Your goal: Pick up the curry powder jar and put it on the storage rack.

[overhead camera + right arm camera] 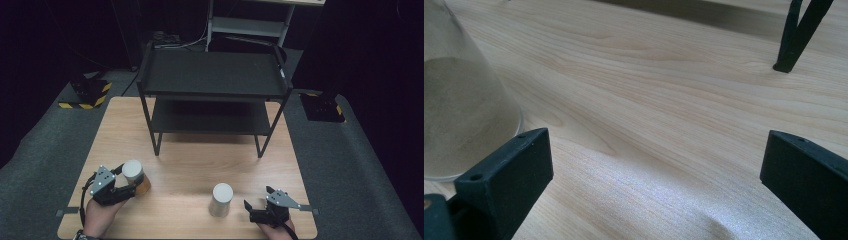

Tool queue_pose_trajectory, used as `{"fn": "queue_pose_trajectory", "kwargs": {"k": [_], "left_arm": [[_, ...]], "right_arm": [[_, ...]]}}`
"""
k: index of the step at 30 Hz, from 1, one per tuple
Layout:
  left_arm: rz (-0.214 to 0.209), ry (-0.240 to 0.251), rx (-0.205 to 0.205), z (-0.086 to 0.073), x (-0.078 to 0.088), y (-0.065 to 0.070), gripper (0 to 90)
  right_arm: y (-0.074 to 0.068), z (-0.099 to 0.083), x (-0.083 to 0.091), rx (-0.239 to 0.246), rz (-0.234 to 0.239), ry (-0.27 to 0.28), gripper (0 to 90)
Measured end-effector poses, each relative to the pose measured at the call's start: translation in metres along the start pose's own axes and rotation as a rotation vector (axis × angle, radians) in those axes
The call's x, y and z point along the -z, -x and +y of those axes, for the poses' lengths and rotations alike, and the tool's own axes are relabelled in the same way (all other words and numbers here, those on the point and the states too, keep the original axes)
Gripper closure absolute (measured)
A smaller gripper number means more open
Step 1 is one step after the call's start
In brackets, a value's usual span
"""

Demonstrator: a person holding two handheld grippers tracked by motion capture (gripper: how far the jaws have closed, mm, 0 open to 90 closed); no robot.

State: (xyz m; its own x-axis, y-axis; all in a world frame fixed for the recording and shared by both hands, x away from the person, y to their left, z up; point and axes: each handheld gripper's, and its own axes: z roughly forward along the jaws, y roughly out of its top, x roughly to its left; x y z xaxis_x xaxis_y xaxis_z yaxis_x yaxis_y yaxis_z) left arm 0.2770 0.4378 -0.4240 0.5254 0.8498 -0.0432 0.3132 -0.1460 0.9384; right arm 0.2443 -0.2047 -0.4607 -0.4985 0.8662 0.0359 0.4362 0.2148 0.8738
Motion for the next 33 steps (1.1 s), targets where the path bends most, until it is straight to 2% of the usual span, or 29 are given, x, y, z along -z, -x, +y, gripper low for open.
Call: {"fn": "queue_pose_trajectory", "kwargs": {"k": [11,33], "left_arm": [[-0.015,0.017,0.003,-0.005,0.000,-0.002,32.7],[-0.005,0.042,0.029,-0.012,0.001,-0.001,33.2]], "right_arm": [[0.000,0.000,0.000,-0.001,-0.001,0.001,0.0],[0.000,-0.001,0.000,-0.003,0.000,0.003,0.0]]}}
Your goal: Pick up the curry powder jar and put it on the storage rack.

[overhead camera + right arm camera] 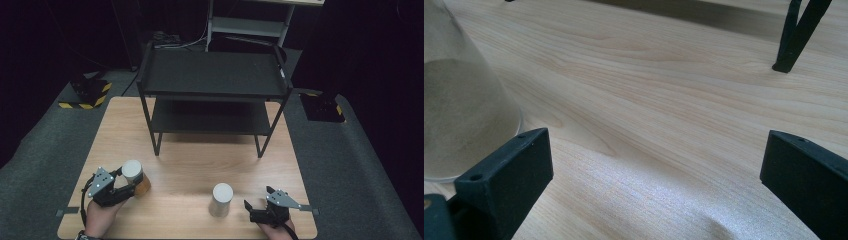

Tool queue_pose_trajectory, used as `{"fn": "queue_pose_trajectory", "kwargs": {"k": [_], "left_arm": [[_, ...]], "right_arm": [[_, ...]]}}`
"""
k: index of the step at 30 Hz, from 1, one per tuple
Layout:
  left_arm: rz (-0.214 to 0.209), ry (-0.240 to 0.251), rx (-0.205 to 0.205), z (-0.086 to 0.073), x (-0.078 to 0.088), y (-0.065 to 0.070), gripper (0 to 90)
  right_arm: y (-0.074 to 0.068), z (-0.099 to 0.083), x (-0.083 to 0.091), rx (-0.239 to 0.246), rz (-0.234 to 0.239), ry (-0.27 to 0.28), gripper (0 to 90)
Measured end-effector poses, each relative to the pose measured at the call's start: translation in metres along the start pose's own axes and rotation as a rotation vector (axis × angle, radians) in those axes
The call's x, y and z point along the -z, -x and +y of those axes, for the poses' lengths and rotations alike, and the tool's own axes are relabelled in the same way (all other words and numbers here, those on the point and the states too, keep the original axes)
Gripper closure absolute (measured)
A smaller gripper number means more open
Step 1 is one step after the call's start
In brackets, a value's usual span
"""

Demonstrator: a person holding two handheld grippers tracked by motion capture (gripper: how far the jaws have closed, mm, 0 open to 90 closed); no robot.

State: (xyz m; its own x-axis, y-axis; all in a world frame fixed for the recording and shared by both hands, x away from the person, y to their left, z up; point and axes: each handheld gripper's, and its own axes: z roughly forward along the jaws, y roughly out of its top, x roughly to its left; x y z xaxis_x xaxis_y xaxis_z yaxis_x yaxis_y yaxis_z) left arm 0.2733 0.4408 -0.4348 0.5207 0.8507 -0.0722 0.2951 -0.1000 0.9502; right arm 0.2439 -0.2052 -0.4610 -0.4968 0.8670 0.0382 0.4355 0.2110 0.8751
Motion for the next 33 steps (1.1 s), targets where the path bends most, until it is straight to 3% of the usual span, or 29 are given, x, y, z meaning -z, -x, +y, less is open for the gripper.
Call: {"fn": "queue_pose_trajectory", "kwargs": {"k": [5,16,33], "left_arm": [[-0.010,0.009,0.034,-0.002,0.002,-0.003,33.4],[-0.016,0.027,0.017,0.002,0.008,0.001,33.4],[-0.054,0.098,-0.013,0.018,0.018,0.013,33.4]], "right_arm": [[0.000,0.000,0.000,0.000,0.000,0.000,0.0],[0.000,0.000,0.000,0.000,0.000,0.000,0.0],[-0.001,0.002,-0.001,0.004,-0.006,-0.012,0.0]]}}
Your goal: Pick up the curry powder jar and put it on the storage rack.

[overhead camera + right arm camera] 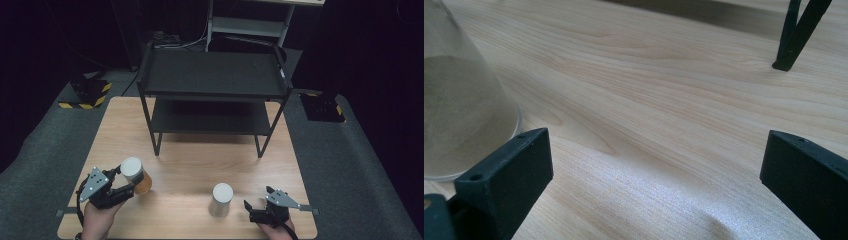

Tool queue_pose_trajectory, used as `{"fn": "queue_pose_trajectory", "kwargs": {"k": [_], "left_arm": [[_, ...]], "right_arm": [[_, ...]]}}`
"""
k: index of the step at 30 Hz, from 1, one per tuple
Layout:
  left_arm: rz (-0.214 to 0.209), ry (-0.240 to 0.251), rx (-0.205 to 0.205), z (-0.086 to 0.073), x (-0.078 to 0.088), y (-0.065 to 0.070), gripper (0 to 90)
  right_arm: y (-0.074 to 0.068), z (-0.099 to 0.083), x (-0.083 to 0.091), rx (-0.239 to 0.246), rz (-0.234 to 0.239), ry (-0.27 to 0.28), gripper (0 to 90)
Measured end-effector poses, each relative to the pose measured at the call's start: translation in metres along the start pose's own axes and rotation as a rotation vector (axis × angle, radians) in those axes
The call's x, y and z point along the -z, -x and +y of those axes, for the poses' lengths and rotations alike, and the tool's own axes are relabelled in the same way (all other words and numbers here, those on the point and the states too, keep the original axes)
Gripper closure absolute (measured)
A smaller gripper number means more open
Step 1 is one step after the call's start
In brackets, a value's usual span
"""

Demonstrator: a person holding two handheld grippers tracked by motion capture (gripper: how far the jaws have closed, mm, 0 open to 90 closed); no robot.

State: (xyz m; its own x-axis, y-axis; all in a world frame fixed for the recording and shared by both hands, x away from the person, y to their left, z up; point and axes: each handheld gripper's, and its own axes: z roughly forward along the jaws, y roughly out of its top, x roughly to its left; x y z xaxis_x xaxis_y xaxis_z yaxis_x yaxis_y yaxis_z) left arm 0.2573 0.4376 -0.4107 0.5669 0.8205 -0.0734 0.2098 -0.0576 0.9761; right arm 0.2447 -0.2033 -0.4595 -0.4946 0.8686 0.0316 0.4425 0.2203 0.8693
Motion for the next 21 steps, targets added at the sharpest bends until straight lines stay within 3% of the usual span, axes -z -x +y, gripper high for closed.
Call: {"fn": "queue_pose_trajectory", "kwargs": {"k": [9,21], "left_arm": [[-0.021,0.041,-0.007,0.012,0.003,0.005,33.4],[-0.027,0.057,-0.011,0.034,0.004,0.007,33.4]], "right_arm": [[0.001,0.000,0.000,-0.008,0.000,-0.003,0.0],[0.001,0.000,0.000,-0.011,-0.001,-0.001,0.0]]}}
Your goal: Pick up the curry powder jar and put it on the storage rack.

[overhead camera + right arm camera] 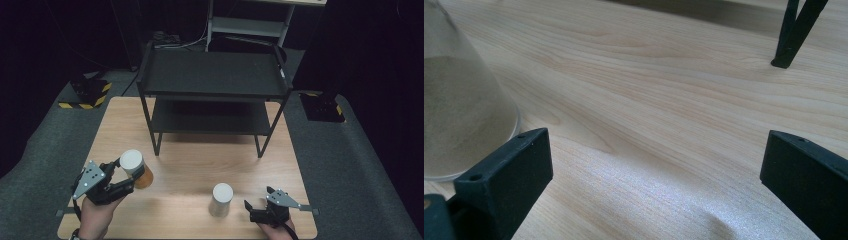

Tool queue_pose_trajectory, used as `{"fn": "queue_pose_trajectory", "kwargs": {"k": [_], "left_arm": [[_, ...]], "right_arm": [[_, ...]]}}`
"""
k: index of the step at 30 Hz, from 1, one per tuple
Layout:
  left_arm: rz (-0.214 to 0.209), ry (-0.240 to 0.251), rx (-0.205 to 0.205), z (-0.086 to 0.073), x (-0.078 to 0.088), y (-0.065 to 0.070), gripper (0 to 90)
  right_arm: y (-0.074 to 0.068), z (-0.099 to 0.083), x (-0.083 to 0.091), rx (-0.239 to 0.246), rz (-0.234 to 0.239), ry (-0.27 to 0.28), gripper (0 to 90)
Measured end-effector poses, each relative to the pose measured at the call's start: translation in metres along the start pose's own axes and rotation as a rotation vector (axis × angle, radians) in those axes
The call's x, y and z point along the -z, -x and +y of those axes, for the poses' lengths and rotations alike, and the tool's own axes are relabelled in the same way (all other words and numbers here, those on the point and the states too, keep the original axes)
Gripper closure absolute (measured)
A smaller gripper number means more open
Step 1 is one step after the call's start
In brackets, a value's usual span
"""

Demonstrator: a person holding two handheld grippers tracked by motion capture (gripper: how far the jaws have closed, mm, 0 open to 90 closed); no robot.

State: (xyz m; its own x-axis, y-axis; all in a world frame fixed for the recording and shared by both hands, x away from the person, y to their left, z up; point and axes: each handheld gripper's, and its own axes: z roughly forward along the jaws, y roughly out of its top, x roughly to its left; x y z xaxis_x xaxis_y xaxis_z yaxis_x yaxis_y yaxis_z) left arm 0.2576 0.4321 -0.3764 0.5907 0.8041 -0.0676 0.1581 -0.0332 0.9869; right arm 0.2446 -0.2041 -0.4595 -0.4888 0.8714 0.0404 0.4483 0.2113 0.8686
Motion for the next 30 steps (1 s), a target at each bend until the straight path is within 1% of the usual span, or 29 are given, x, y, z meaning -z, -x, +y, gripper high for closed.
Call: {"fn": "queue_pose_trajectory", "kwargs": {"k": [3,4,5,6,7,11,14,18,20,22,24,25,27,28,29,30], "left_arm": [[-0.008,0.006,0.012,0.011,-0.001,-0.001,33.4],[-0.008,0.006,0.012,0.011,-0.001,-0.001,33.5],[-0.007,0.008,0.001,0.020,-0.001,0.000,33.4],[-0.007,0.008,0.001,0.020,-0.001,0.000,33.4],[-0.002,0.010,-0.002,0.027,-0.002,0.001,33.4],[0.003,0.019,-0.004,0.040,-0.002,0.002,33.5],[0.002,0.023,-0.005,0.050,-0.002,0.002,33.5],[0.006,0.028,-0.026,0.067,-0.003,0.005,33.5],[0.011,0.033,-0.034,0.073,-0.003,0.006,33.5],[0.011,0.035,-0.025,0.077,-0.004,0.007,33.5],[0.011,0.031,-0.028,0.083,-0.005,0.007,33.5],[0.011,0.031,-0.028,0.083,-0.005,0.007,33.5],[0.010,0.026,-0.020,0.093,-0.006,0.007,33.5],[0.011,0.020,-0.009,0.098,-0.006,0.007,33.6],[0.007,0.017,0.008,0.105,-0.005,0.005,33.5],[0.001,0.024,0.012,0.108,-0.004,0.004,33.6]], "right_arm": [[-0.001,0.001,0.000,0.005,-0.004,-0.003,0.0],[-0.001,0.001,0.000,0.005,-0.004,-0.003,0.0],[-0.002,0.001,-0.001,0.008,-0.005,-0.006,0.0],[-0.002,0.001,-0.001,0.008,-0.005,-0.006,0.0],[-0.001,0.001,-0.001,0.007,-0.005,-0.006,0.0],[-0.001,0.001,0.000,0.004,-0.002,-0.006,0.0],[-0.002,0.001,-0.001,0.012,-0.004,-0.008,0.0],[-0.001,0.003,-0.002,0.025,0.000,-0.016,0.0],[-0.001,0.003,-0.002,0.018,0.001,-0.016,0.0],[-0.001,0.003,-0.002,0.017,-0.002,-0.015,0.0],[-0.002,0.003,-0.002,0.024,-0.003,-0.016,0.1],[-0.001,0.003,-0.002,0.026,0.003,-0.015,0.1],[0.000,0.004,-0.003,0.024,0.005,-0.017,0.1],[0.000,0.003,-0.002,0.022,0.005,-0.014,0.1],[0.000,0.003,-0.002,0.013,0.001,-0.014,0.1],[0.001,0.001,-0.001,0.002,0.008,-0.005,0.1]]}}
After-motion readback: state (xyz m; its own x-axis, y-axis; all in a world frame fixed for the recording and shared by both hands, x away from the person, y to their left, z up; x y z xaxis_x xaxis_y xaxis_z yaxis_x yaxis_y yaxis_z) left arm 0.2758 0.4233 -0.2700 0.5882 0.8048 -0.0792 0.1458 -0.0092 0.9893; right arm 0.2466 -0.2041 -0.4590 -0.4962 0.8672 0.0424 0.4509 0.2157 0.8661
